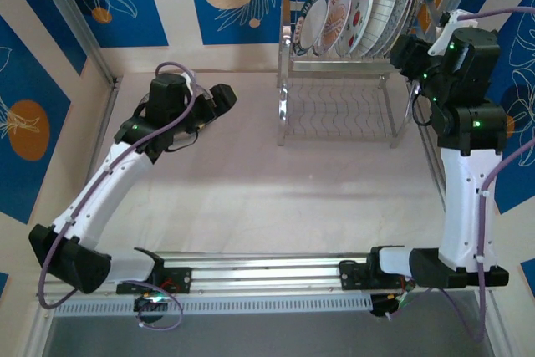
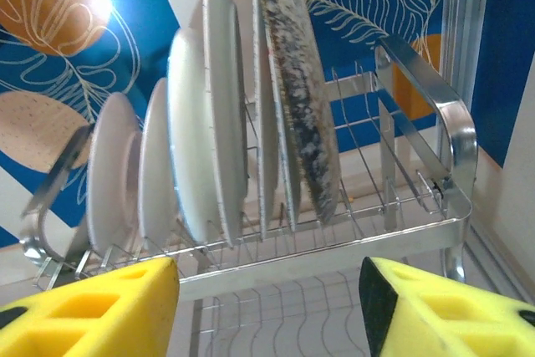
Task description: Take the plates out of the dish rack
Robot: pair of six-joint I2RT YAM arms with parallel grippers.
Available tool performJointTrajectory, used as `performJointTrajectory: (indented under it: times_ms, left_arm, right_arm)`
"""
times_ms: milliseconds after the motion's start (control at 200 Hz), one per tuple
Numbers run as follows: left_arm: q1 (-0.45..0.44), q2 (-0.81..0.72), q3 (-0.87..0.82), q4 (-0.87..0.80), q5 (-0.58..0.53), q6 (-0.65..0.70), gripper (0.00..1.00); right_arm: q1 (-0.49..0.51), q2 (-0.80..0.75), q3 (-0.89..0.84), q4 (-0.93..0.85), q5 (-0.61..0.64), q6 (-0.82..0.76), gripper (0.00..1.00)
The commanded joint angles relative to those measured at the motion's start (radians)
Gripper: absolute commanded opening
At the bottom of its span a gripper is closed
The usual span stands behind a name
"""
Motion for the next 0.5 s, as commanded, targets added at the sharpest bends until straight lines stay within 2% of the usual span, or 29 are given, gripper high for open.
performJointTrajectory:
  times_ms: [0,215,340,495]
  left_arm:
    - [-0.026,-0.049,0.021,0.031,0.06,0.072,1.0]
    - [-0.031,-0.122,-0.042,0.097,0.131,0.087,1.0]
    - [-0.032,-0.144,-0.067,0.139,0.154,0.09,1.0]
    - [-0.031,-0.142,-0.072,0.157,0.157,0.075,1.0]
  right_arm:
    - [-0.064,-0.017,-0.073,0.105,-0.175,-0.045,0.53]
    - [-0.184,-0.108,-0.359,0.452,-0.427,-0.169,0.5]
    - [-0.187,-0.14,-0.496,0.589,-0.452,-0.284,0.51]
    - [-0.21,-0.167,-0.639,0.783,-0.429,-0.301,0.51]
